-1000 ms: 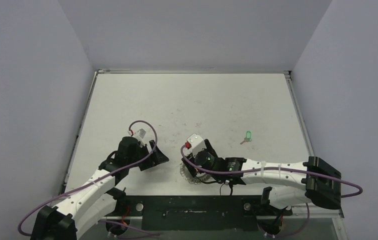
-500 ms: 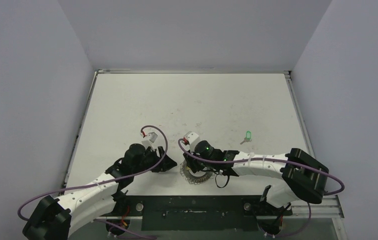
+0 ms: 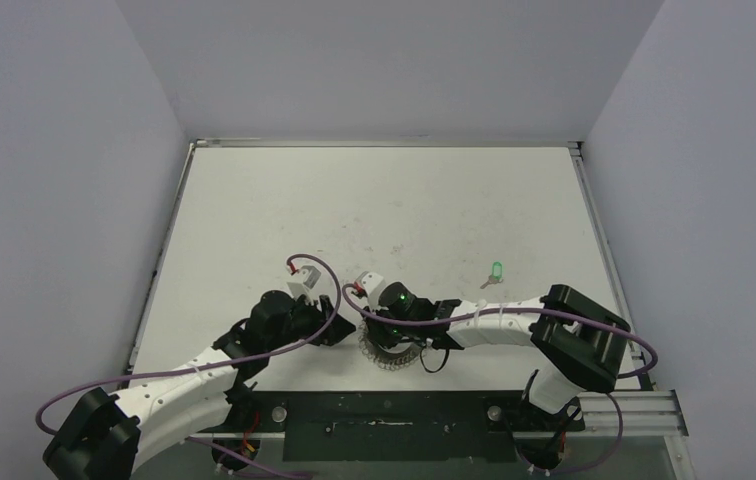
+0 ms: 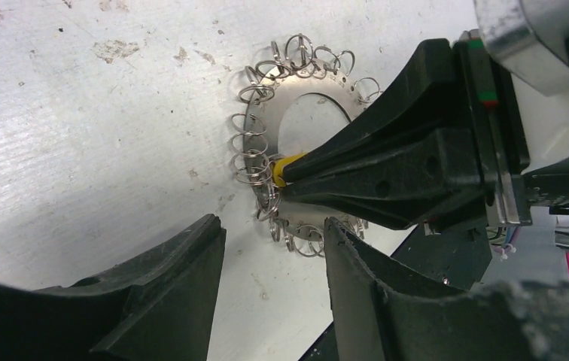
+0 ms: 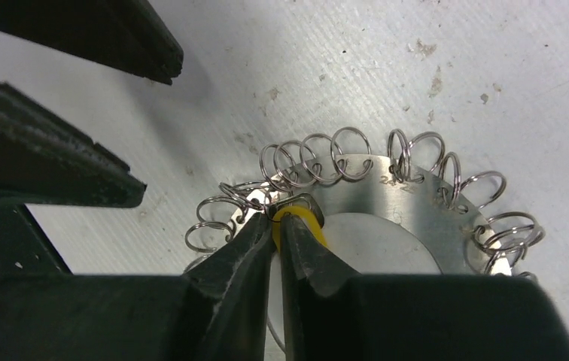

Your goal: Put the keys on the keyring

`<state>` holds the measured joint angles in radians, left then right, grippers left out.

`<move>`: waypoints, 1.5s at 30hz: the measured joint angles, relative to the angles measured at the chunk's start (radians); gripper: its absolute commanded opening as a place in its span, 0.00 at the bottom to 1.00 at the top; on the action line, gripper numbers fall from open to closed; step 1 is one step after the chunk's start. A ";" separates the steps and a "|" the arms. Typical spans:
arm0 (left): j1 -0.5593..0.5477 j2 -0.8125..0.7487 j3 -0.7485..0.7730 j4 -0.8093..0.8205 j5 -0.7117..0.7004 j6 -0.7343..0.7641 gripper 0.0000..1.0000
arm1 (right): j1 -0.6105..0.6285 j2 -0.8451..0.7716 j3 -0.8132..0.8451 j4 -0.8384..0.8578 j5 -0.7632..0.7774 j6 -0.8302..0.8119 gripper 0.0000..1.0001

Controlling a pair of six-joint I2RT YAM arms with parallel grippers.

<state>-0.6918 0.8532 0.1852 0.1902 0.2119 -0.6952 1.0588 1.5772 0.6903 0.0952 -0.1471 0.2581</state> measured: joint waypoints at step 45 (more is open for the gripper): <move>-0.118 0.043 -0.104 0.261 -0.063 0.433 0.43 | -0.023 -0.123 0.014 -0.102 -0.026 -0.003 0.06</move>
<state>-0.8101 0.8959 0.0814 0.4507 0.1493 -0.2619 1.0363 1.4540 0.7044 -0.0067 -0.1726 0.2546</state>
